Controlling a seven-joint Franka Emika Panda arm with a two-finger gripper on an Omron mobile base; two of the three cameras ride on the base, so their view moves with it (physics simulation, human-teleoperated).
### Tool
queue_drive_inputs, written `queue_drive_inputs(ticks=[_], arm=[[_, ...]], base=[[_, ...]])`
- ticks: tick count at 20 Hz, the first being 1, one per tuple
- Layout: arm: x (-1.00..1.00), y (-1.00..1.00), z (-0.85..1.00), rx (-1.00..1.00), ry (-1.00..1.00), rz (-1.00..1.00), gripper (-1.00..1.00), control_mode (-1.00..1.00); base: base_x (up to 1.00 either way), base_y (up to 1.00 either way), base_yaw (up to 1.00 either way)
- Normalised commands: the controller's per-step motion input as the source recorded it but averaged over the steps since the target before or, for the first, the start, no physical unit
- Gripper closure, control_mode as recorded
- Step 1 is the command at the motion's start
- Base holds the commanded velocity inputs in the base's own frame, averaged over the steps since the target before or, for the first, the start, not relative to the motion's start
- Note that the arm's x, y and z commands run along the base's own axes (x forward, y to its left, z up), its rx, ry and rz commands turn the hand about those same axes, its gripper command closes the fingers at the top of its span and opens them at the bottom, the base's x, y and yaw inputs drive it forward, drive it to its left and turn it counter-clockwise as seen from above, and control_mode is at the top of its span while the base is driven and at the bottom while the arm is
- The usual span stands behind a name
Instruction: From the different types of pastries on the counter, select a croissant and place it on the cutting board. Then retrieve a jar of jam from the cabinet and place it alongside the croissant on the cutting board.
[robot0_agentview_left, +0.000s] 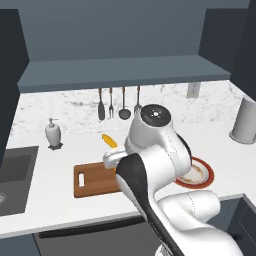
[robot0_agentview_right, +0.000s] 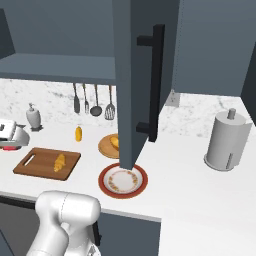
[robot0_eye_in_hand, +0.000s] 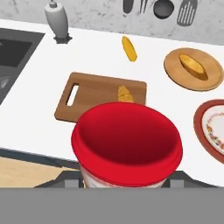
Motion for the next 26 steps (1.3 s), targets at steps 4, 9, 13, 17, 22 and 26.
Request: queue_drive_inputs(ticks=[4,9,13,17,22,26], arm=[[0.85,0.25,-0.77,-0.07,0.01,0.00,1.00,-1.00],[0.59,0.25,-0.73,-0.07,-0.01,0.00,1.00,-1.00],[0.66,0.35,-0.68,-0.01,0.00,0.00,1.00,-1.00],[0.81,0.28,-0.44,0.00,0.00,0.00,1.00,-1.00],[0.66,0.32,-0.46,0.00,0.00,0.00,1.00,-1.00],[0.14,0.26,-0.46,0.00,0.00,0.00,1.00,-1.00]], base=[[0.00,0.00,0.00],[0.00,0.00,0.00],[0.00,0.00,0.00],[0.00,0.00,0.00],[0.00,0.00,0.00],[0.00,0.00,0.00]])
